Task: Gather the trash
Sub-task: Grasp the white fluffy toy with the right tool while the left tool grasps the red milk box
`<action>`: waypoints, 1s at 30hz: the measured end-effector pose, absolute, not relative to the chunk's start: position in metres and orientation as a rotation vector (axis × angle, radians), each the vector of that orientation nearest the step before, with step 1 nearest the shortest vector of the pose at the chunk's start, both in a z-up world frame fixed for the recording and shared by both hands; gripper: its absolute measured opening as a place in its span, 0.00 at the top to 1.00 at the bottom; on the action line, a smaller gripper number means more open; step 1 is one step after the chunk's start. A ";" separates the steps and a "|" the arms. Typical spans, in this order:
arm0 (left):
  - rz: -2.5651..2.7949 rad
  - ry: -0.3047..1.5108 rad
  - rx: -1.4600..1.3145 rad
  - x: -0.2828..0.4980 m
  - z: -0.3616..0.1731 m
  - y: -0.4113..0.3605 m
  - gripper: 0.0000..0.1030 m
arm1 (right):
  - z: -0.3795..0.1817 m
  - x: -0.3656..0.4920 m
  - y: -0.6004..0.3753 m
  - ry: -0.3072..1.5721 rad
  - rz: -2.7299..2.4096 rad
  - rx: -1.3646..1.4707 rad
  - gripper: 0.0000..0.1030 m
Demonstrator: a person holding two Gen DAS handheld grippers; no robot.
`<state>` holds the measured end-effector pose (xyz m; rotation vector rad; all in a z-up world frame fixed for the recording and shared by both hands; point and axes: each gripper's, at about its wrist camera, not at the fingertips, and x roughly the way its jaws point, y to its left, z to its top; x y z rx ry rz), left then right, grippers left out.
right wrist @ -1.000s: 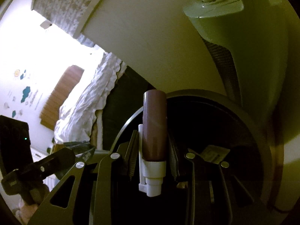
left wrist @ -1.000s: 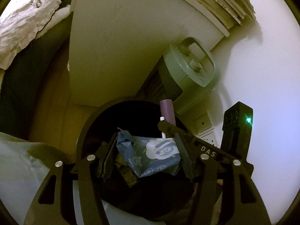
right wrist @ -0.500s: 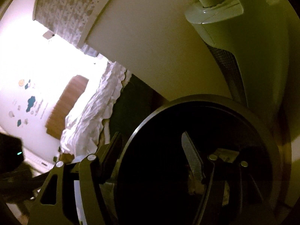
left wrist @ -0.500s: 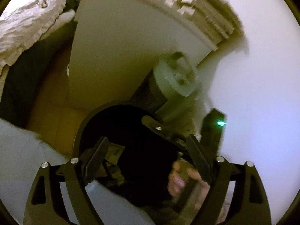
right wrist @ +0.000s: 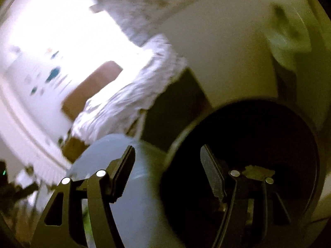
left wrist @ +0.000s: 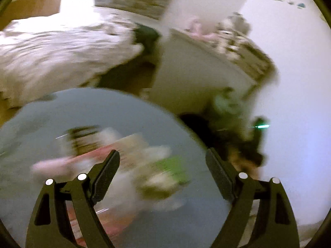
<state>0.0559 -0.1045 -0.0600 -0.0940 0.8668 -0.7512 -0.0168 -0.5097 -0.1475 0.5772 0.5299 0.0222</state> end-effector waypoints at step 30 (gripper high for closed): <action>-0.636 0.901 0.140 0.028 -0.141 -0.046 0.11 | -0.098 0.005 -0.255 0.784 0.470 0.294 0.57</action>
